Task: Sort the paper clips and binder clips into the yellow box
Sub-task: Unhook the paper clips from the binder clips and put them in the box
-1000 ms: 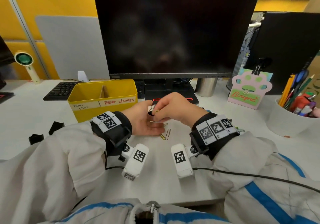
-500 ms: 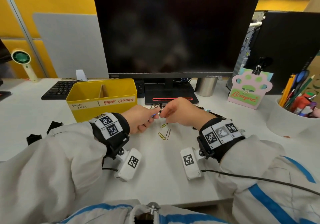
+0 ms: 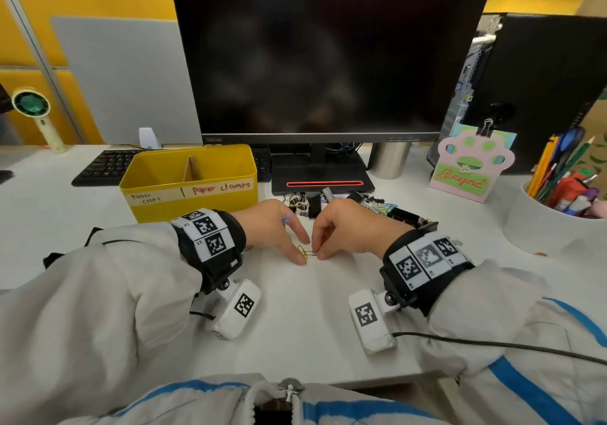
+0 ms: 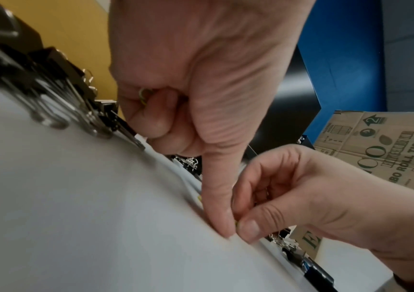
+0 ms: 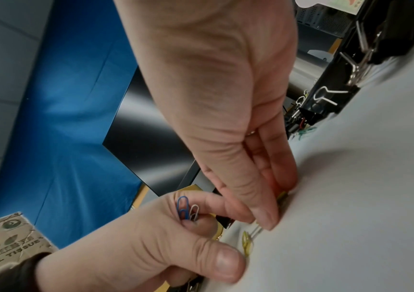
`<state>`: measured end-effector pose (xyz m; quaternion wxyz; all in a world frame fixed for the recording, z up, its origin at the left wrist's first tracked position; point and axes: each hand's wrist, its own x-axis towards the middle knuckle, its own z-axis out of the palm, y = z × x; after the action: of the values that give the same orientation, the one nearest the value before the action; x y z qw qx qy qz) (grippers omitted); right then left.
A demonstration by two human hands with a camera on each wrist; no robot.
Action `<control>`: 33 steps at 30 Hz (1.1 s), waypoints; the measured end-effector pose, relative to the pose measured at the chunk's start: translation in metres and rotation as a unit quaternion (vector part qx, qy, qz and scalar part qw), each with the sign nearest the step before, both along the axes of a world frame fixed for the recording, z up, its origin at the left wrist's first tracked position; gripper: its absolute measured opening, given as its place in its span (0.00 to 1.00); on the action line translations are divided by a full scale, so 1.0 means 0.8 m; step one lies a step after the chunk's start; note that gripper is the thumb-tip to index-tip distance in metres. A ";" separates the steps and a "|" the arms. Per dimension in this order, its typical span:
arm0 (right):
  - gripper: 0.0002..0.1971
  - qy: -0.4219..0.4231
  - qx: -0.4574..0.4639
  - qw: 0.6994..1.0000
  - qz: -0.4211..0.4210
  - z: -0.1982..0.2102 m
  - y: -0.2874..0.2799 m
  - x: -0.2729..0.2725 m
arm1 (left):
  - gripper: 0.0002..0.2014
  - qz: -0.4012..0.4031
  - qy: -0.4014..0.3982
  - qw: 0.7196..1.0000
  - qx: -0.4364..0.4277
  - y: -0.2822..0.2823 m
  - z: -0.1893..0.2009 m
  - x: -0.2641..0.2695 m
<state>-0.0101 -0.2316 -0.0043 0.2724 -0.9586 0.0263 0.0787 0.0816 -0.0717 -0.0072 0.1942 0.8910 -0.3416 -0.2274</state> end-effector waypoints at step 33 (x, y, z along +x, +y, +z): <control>0.07 -0.241 0.232 0.921 -0.201 0.039 -0.058 -0.045 | 0.18 0.233 0.499 0.793 -0.259 -0.070 0.002 -0.035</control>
<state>-0.0462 -0.2780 0.0270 0.4952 -0.8332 0.1327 -0.2071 0.0539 -0.1273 -0.0054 0.6085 0.6228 -0.0256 -0.4911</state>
